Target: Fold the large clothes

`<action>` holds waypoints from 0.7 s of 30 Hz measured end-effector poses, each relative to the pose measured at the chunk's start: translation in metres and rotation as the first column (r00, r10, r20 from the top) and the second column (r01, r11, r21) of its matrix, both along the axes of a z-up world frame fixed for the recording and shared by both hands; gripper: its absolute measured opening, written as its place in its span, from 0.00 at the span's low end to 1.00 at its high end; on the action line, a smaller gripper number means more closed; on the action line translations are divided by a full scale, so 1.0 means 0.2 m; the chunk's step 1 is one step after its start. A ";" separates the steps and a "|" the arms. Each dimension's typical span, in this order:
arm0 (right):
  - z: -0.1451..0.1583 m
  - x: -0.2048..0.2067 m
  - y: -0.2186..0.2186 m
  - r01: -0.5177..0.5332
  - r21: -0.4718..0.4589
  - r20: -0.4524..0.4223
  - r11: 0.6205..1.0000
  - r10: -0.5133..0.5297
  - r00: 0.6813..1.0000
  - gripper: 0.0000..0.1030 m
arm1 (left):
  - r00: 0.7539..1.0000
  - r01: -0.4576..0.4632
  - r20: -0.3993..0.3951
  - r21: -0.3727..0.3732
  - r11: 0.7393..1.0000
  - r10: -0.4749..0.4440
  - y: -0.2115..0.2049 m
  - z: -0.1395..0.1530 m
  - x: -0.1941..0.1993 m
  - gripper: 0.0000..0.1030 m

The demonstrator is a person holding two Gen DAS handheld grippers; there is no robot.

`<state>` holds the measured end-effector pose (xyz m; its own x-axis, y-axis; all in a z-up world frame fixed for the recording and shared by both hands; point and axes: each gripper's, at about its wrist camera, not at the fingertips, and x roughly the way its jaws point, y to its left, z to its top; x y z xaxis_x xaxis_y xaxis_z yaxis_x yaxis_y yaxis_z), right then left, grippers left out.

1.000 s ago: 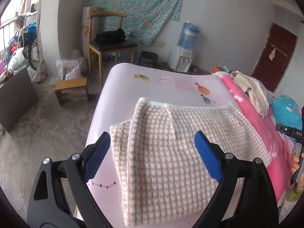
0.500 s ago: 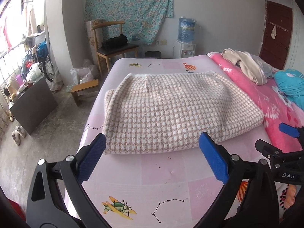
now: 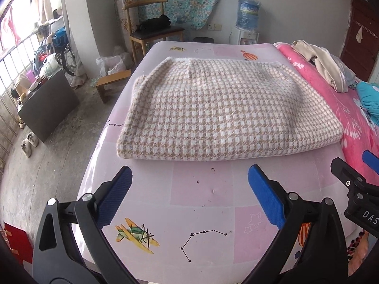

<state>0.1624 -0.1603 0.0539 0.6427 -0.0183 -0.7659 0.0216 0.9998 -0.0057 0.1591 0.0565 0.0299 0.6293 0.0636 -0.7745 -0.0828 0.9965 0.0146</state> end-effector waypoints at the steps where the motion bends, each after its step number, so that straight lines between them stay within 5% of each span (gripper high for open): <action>1: -0.01 0.00 0.00 0.002 -0.004 -0.010 1.000 -0.003 1.000 0.94 | 1.000 -0.009 -0.004 0.001 1.000 0.009 0.01 -0.01 0.00 0.92; 21: -0.05 0.02 0.02 -0.008 -0.025 -0.047 1.000 0.007 0.999 0.94 | 0.998 0.017 -0.062 -0.012 1.000 -0.017 -0.02 -0.07 0.04 0.92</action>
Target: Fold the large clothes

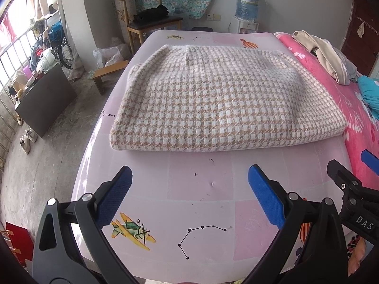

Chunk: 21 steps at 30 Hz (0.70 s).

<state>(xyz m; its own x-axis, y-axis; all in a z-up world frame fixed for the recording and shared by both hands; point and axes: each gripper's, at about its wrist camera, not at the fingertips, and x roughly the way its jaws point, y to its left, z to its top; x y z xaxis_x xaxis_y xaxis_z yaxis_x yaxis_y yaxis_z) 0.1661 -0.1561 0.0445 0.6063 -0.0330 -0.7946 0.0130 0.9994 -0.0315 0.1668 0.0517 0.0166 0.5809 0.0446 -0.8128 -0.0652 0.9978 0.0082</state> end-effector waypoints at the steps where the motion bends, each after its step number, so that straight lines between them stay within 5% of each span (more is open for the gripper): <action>1: 0.00 0.00 0.00 0.000 0.001 0.000 1.000 0.000 1.000 0.94 | 1.000 0.000 -0.002 -0.001 1.000 0.000 0.00 0.00 0.00 0.92; 21: -0.01 0.02 0.01 0.001 -0.015 -0.012 1.000 -0.002 1.000 0.94 | 1.000 0.012 -0.012 -0.015 1.000 -0.012 -0.02 0.00 0.01 0.92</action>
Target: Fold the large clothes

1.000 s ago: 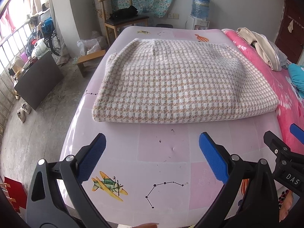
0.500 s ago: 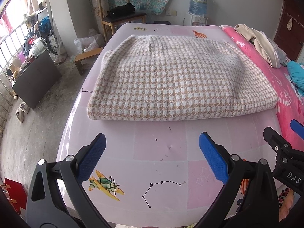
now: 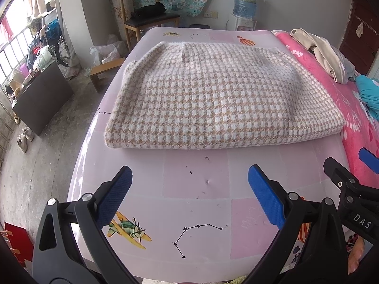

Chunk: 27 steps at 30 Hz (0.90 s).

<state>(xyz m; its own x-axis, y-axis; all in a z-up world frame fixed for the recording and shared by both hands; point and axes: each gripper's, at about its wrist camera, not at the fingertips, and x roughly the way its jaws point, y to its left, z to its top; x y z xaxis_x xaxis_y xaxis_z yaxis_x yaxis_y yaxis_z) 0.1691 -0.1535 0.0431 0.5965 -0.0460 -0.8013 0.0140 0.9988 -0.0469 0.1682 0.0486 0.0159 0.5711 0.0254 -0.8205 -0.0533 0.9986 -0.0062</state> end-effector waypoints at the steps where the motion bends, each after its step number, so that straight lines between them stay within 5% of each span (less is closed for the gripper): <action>1: 0.00 0.00 0.00 0.000 -0.001 -0.001 1.000 0.000 1.000 0.94 | 1.000 0.000 0.000 -0.001 1.000 0.000 0.00 0.00 0.00 0.92; 27: 0.01 0.00 -0.01 0.009 -0.004 0.002 1.000 -0.009 1.000 0.94 | 1.000 0.008 0.001 -0.007 1.000 -0.008 -0.02 0.01 0.00 0.92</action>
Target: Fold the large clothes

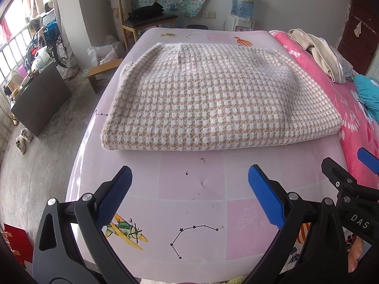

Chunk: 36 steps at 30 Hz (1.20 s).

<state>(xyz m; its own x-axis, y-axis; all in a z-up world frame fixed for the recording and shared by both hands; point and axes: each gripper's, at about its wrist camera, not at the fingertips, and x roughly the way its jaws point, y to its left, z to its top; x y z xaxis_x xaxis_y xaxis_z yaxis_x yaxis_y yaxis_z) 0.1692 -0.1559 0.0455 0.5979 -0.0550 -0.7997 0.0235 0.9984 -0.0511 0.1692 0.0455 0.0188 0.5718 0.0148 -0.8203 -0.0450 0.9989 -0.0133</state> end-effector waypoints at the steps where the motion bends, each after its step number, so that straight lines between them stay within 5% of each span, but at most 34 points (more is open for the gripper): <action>1: 0.00 0.00 0.00 0.000 0.000 0.000 1.000 0.000 1.000 0.94 | 1.000 0.000 -0.001 0.000 1.000 0.000 0.00 0.00 0.00 0.92; 36: 0.00 -0.01 0.01 0.000 -0.005 -0.001 1.000 0.000 1.000 0.94 | 1.000 0.000 0.001 -0.001 1.000 0.000 0.00 0.01 0.00 0.92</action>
<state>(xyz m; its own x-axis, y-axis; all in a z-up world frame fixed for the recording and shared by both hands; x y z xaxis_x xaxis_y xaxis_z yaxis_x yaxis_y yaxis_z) 0.1675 -0.1535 0.0462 0.5967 -0.0594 -0.8002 0.0236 0.9981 -0.0565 0.1689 0.0450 0.0202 0.5727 0.0143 -0.8196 -0.0450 0.9989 -0.0140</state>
